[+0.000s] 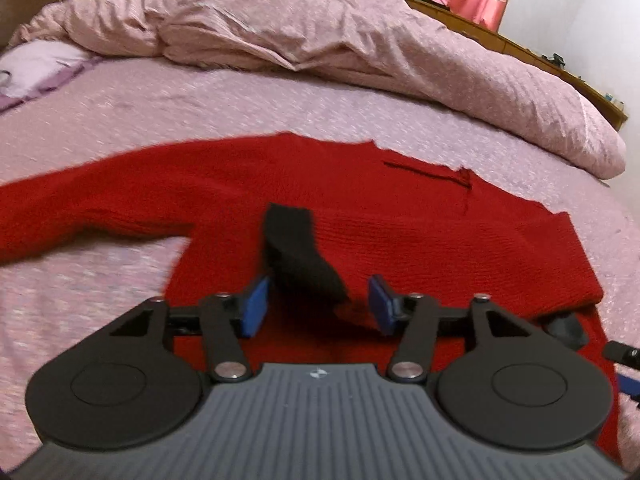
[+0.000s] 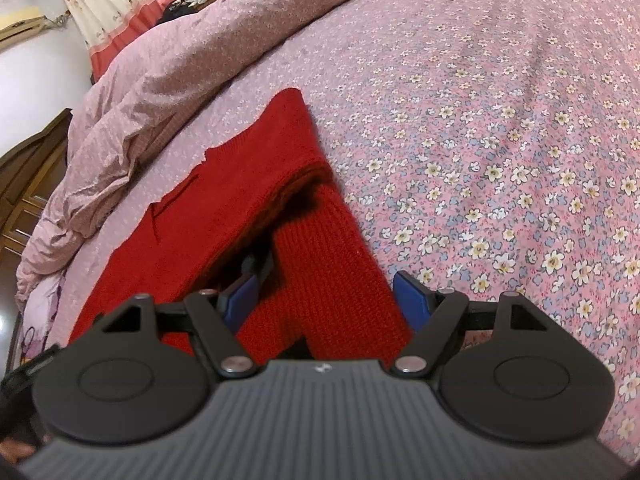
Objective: Fold small clothes
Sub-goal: 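Grasp the black cuff of the folded sleeve with the left gripper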
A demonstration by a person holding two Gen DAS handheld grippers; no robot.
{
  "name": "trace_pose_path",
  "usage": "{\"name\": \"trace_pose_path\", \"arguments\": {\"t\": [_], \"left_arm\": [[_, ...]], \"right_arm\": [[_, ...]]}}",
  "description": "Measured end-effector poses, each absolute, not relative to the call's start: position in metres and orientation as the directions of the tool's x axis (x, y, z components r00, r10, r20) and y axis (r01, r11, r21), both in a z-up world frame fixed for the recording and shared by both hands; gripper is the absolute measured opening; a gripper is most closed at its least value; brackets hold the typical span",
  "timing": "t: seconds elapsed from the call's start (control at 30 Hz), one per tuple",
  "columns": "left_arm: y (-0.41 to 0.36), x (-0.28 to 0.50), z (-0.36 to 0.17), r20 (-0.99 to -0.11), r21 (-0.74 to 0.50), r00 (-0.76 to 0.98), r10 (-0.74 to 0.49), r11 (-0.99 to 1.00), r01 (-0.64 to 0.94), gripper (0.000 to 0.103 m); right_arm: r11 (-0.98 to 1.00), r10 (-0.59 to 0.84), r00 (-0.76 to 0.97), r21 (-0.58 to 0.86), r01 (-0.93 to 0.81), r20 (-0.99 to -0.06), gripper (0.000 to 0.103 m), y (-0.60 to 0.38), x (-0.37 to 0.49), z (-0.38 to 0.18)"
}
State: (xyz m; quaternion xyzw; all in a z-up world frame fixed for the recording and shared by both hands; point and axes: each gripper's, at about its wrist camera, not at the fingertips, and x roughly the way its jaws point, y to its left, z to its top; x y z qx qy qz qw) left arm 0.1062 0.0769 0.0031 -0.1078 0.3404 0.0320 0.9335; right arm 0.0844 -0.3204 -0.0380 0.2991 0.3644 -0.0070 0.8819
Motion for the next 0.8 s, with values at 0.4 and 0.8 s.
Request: {"name": "trace_pose_path", "arguments": {"t": [0.4, 0.8], "left_arm": [[0.095, 0.149, -0.008, -0.652, -0.145, 0.757, -0.041, 0.987, -0.072, 0.071], [0.081, 0.19, -0.035, -0.68, -0.132, 0.733, -0.029, 0.988, -0.083, 0.066]], "right_arm": [[0.846, 0.191, 0.729, 0.487, 0.218, -0.657, 0.077, -0.312, 0.094, -0.033], [0.9, 0.146, 0.746, 0.4, 0.172, -0.65, 0.077, -0.31, 0.121, -0.017]]}}
